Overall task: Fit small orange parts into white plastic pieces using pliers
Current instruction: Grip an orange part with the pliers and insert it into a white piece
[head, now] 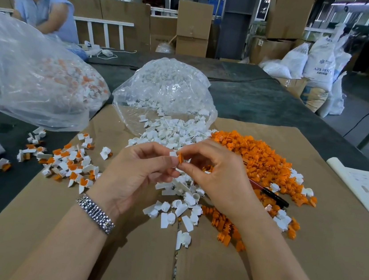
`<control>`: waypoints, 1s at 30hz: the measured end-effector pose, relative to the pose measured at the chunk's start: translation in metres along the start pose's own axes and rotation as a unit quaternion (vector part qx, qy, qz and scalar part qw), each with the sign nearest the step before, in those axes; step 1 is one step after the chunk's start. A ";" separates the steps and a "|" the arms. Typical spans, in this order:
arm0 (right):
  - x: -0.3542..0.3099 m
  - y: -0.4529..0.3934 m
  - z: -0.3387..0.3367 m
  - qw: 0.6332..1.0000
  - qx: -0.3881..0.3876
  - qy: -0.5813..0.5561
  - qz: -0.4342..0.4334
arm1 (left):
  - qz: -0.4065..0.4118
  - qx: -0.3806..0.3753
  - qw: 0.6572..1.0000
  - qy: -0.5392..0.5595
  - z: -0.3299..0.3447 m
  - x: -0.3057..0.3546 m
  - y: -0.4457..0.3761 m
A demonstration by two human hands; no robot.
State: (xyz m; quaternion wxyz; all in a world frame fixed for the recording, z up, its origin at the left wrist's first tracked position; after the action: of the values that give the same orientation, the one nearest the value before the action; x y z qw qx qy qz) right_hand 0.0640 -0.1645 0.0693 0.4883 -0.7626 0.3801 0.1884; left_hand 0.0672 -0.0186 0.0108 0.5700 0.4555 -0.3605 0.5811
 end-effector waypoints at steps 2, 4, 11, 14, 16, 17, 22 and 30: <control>0.004 0.000 0.001 1.000 -0.019 0.003 0.019 | -0.005 0.000 1.000 0.008 -0.001 0.000 -0.001; 0.015 0.000 -0.006 0.997 -0.017 0.027 0.067 | -0.015 0.007 0.999 0.029 -0.004 -0.002 -0.004; 0.084 0.028 -0.066 0.831 -0.069 0.429 0.346 | -0.034 0.005 0.998 0.054 -0.010 -0.007 -0.010; 0.089 0.032 -0.062 0.837 -0.112 0.389 0.367 | -0.032 0.002 0.998 0.056 -0.012 -0.007 -0.011; 0.085 0.032 -0.057 0.836 -0.136 0.390 0.361 | -0.032 0.004 0.998 0.058 -0.013 -0.008 -0.012; 0.083 0.031 -0.056 0.834 -0.140 0.397 0.356 | -0.032 0.007 0.998 0.057 -0.014 -0.008 -0.012; 0.076 0.023 -0.056 0.851 -0.121 0.384 0.338 | -0.034 0.012 0.998 0.060 -0.015 -0.008 -0.013; 0.062 0.010 -0.051 0.921 -0.078 0.164 0.345 | -0.038 0.014 0.995 0.090 -0.012 -0.005 -0.012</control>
State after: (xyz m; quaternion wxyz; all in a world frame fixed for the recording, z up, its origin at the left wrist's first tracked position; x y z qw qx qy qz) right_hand 0.0912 -0.2368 0.0456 0.2634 -0.6401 0.6784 0.2464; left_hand 0.0770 -0.0074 0.0011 0.6151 0.4230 -0.2821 0.6025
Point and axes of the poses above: each hand's wrist, its own y-axis away from the middle knuckle, its own z-axis out of the palm, x = y × z, the point moved 10 cm from there along -y, towards the middle knuckle, and after that the axes turned 8 degrees about x, right-handed, at the moved point
